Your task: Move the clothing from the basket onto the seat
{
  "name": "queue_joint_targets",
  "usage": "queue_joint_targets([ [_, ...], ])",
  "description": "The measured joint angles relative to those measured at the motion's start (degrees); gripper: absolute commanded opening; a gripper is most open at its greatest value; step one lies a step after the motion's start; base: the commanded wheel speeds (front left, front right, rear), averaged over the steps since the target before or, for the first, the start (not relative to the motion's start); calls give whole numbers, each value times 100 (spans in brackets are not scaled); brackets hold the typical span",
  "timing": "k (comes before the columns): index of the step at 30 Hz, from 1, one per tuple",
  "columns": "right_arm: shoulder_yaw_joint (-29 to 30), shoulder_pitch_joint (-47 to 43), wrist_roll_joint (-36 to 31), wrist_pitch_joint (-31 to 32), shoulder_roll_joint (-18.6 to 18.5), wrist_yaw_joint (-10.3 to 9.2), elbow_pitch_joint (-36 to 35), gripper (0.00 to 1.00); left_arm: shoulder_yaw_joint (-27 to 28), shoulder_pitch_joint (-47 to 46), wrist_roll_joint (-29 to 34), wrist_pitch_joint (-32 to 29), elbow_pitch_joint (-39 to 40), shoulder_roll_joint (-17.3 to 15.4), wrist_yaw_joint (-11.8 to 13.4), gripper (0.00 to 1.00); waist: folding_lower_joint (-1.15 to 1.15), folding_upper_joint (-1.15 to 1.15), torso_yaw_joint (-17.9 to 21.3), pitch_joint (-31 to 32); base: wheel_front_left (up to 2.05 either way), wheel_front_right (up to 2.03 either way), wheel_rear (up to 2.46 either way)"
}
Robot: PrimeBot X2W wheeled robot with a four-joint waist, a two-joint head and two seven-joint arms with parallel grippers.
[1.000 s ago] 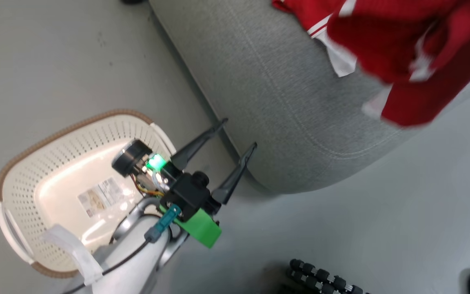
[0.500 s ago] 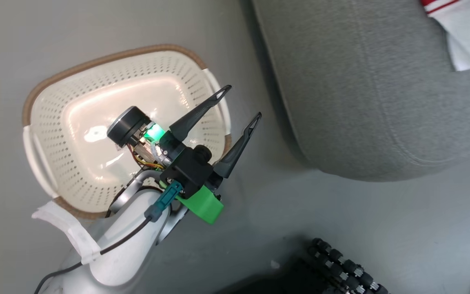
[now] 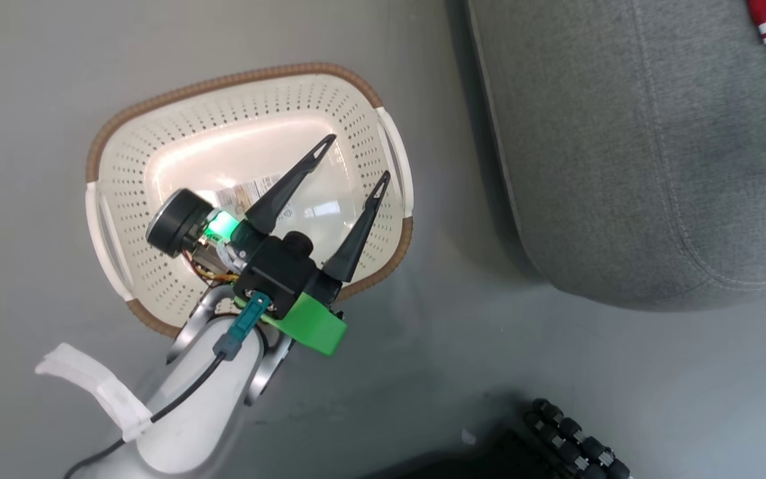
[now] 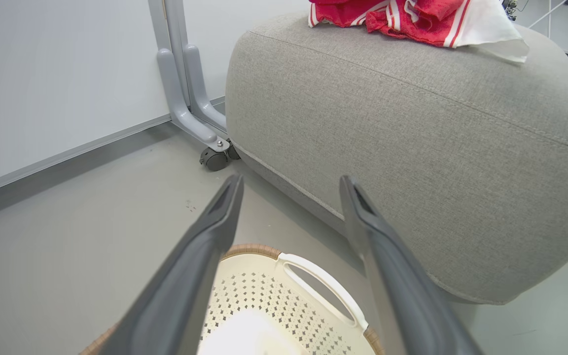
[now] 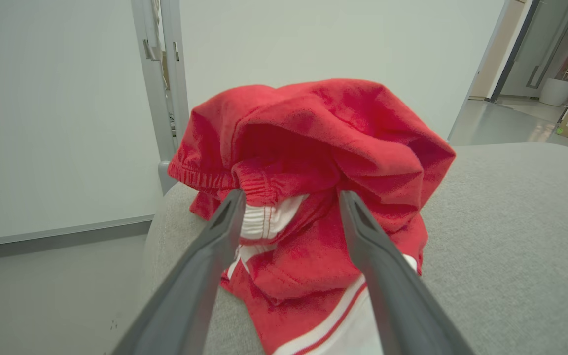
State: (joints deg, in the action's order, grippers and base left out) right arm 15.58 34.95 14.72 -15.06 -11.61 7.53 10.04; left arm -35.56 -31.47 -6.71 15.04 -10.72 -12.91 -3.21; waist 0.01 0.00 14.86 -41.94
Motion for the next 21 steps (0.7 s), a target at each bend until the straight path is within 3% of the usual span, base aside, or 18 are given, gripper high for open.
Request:
queue_joint_targets([
  [6, -776, -1123, -137, 0, 368, 0, -332, 100, 339, 383, -107, 0, 110, 349, 331, 100, -1, 0, -40, 517, 0, 0, 0],
  [11, -1405, -1615, -14, 0, 424, -1, -271, 100, 1178, 946, -401, 9, 513, 724, 649, 100, -1, 0, -199, 1043, 0, 0, 0],
  [17, -1884, -1922, -23, 0, 401, -1, -257, 100, 2230, 1681, -688, 10, 909, 946, 735, 100, -1, 0, -510, 1695, 0, 0, 0],
  [21, -2051, -2219, 66, 0, 425, -1, -336, 100, 2647, 2190, -789, 11, 940, 989, 631, 100, -1, 0, -749, 2159, 0, 0, 0],
])
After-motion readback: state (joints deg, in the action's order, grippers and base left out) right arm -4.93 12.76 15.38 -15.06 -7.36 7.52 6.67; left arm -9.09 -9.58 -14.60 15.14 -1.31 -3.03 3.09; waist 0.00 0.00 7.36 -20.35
